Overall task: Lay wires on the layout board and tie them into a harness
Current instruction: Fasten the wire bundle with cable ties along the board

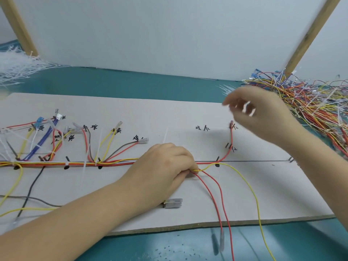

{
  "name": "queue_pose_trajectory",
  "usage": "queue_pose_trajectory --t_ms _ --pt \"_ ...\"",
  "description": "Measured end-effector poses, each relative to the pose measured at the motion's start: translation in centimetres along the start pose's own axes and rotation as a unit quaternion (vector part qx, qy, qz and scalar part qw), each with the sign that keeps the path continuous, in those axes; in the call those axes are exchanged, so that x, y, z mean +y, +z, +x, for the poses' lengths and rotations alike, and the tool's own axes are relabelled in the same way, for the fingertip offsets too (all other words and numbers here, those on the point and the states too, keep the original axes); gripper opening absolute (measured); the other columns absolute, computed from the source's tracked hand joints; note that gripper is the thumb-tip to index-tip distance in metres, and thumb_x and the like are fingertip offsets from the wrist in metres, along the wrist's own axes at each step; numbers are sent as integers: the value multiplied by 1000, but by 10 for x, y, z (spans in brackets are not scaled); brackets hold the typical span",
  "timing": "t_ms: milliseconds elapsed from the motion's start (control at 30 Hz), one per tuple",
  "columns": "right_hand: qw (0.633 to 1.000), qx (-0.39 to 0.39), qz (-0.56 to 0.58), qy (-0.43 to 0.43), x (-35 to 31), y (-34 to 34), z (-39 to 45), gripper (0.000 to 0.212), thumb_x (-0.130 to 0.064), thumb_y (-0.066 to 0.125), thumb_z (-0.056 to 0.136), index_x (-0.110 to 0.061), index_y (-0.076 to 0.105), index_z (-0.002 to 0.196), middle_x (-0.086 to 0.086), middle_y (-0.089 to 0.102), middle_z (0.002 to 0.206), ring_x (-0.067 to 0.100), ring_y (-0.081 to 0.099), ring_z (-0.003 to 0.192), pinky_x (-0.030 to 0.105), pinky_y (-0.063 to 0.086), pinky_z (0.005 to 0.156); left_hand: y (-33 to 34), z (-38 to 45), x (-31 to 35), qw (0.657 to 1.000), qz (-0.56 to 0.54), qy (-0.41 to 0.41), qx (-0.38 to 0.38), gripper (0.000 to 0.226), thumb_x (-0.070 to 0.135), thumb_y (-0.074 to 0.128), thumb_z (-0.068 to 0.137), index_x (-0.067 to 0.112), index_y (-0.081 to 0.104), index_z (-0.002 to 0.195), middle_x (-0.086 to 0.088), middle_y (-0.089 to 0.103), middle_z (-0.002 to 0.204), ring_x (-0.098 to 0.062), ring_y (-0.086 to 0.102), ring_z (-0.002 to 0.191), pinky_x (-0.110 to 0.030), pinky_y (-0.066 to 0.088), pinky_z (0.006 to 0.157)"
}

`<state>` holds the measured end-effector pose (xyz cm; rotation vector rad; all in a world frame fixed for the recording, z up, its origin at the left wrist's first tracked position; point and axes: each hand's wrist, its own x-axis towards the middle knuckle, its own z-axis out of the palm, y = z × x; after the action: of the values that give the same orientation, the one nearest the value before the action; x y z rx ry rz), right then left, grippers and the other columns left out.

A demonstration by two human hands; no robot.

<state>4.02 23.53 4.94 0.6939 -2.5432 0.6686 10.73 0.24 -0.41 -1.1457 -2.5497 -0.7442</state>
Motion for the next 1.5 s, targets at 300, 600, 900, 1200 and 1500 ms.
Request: queue_pose_trajectory --t_ms 300,600,900,1200,1500 --pt "864 -375 272 196 -43 8 -35 19 -32 67 77 -17 67 89 4 71 72 10 60 55 20 48 55 0 1 2 1000 14 -17 19 19 6 60 75 16 73 83 -1 65 87 -24 61 77 -29 39 71" --pt "834 -357 366 210 -51 9 -45 10 -18 66 85 -15 57 85 5 70 78 14 57 63 29 44 62 2 0 0 1000 21 -9 17 14 10 60 78 16 71 84 1 70 88 -23 63 77 -32 45 71" --pt "944 -263 181 81 -50 31 -62 43 -35 74 62 -42 53 98 -16 65 80 6 57 62 10 40 53 1 2 5 999 16 -27 21 7 10 58 73 15 56 77 2 58 71 -21 50 68 -33 41 63" --pt "944 -232 192 136 -60 16 -58 12 -17 54 82 -27 61 82 -22 61 63 5 58 53 16 46 55 -1 1 4 999 -7 -33 23 13 11 59 75 14 67 85 2 66 79 -20 59 74 -29 39 69" --pt "945 -227 97 214 -23 -4 -61 13 -22 67 83 -25 65 70 -3 61 56 11 53 45 29 48 53 -2 0 2 999 -7 -36 7 16 17 60 80 16 74 87 4 70 88 -16 66 80 -30 53 69"
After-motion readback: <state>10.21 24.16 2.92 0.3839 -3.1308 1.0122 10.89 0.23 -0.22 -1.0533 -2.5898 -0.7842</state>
